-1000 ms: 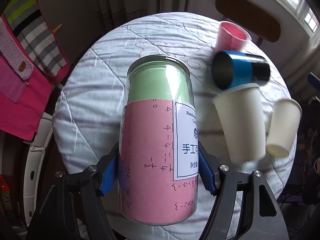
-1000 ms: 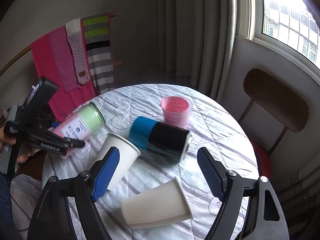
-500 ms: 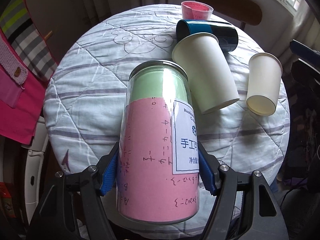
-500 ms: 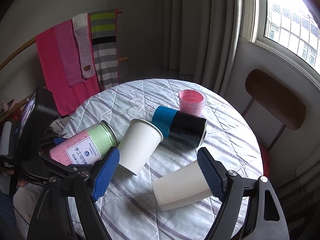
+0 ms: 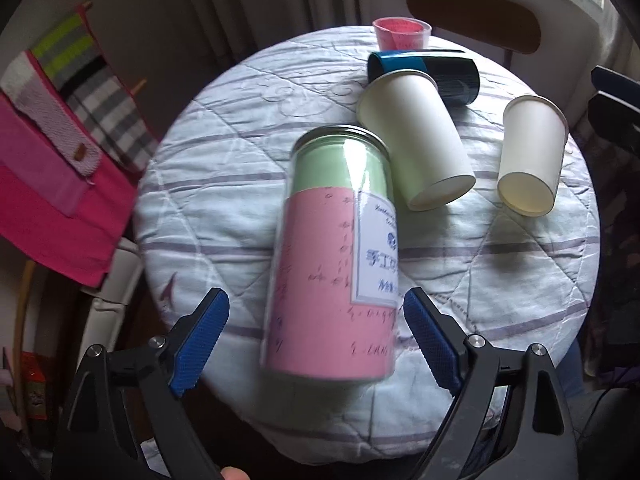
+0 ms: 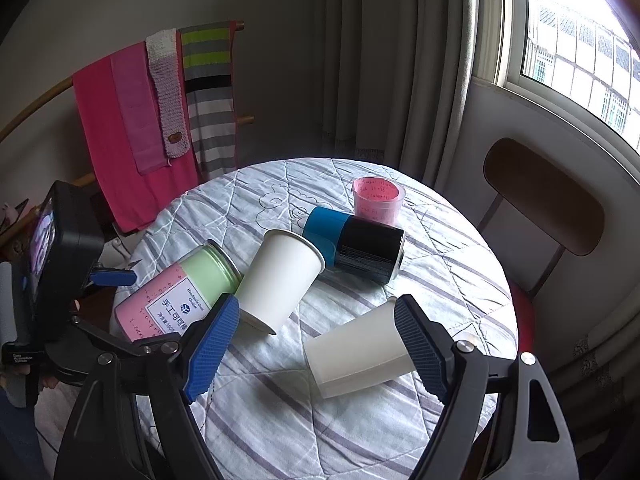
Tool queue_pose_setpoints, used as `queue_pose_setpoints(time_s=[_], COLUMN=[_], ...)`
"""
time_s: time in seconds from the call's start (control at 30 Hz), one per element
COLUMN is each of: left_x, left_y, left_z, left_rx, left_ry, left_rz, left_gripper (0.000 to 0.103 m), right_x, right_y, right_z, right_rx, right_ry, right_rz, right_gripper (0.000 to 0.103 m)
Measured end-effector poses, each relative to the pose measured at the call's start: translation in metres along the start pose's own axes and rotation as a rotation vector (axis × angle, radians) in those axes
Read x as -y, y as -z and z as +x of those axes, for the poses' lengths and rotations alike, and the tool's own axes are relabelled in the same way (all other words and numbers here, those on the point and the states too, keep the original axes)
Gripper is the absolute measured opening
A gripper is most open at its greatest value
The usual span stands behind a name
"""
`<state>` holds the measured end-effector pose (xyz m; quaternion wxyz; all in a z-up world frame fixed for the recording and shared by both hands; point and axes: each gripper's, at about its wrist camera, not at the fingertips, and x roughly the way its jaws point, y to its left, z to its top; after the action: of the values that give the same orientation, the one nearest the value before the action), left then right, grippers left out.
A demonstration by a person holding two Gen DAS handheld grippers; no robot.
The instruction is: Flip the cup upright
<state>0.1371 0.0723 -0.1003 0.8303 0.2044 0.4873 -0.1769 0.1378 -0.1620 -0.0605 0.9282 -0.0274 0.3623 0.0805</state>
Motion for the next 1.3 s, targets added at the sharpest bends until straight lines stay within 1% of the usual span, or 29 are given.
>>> queue_pose_setpoints(time_s=[0.13, 0.23, 0.3, 0.43, 0.47, 0.5, 0.6, 0.73, 0.8, 0.87, 0.93, 1.03, 1.1, 1.2, 1.3], left_x=[0.000, 0.002, 0.005, 0.009, 0.010, 0.010, 0.012, 0.011, 0.008, 0.007, 0.006, 0.003, -0.001, -0.009, -0.021], left_y=[0.014, 0.023, 0.030, 0.041, 0.044, 0.046, 0.052, 0.059, 0.063, 0.068, 0.072, 0.077, 0.079, 0.081, 0.077], left_z=[-0.026, -0.051, -0.070, -0.099, -0.105, -0.108, -0.113, -0.113, -0.115, -0.117, -0.118, -0.118, -0.116, -0.112, -0.102], left_rx=[0.055, 0.118, 0.177, 0.273, 0.295, 0.306, 0.326, 0.321, 0.326, 0.333, 0.337, 0.343, 0.349, 0.346, 0.332], left_ry=[-0.048, -0.096, -0.132, -0.156, -0.152, -0.143, -0.139, -0.137, -0.141, -0.144, -0.147, -0.157, -0.161, -0.173, -0.169], left_rz=[-0.023, -0.050, -0.067, -0.092, -0.088, -0.088, -0.091, -0.108, -0.123, -0.128, -0.133, -0.139, -0.145, -0.153, -0.173], left_gripper=[0.091, 0.091, 0.091, 0.094, 0.095, 0.097, 0.098, 0.098, 0.098, 0.098, 0.098, 0.098, 0.099, 0.099, 0.099], right_x=[0.001, -0.001, -0.002, -0.006, -0.006, -0.007, -0.007, -0.011, -0.013, -0.014, -0.016, -0.021, -0.027, -0.036, -0.044], right_y=[0.001, 0.004, 0.005, 0.009, 0.011, 0.011, 0.013, 0.013, 0.012, 0.010, 0.007, 0.003, 0.002, -0.001, -0.001], right_z=[-0.011, -0.018, -0.020, -0.025, -0.028, -0.029, -0.032, -0.032, -0.028, -0.021, -0.005, 0.025, 0.044, 0.071, 0.095], right_rx=[0.021, 0.030, 0.030, 0.036, 0.044, 0.045, 0.048, 0.030, 0.004, -0.030, -0.099, -0.221, -0.281, -0.362, -0.419], right_ry=[-0.004, -0.008, -0.007, -0.014, -0.010, -0.008, -0.016, -0.046, -0.079, -0.144, -0.241, -0.359, -0.379, -0.372, -0.356], right_rz=[0.012, 0.021, 0.026, 0.037, 0.045, 0.051, 0.071, 0.091, 0.117, 0.161, 0.232, 0.354, 0.417, 0.495, 0.561], right_gripper=[0.081, 0.081, 0.081, 0.081, 0.081, 0.081, 0.081, 0.081, 0.081, 0.081, 0.081, 0.081, 0.081, 0.081, 0.081])
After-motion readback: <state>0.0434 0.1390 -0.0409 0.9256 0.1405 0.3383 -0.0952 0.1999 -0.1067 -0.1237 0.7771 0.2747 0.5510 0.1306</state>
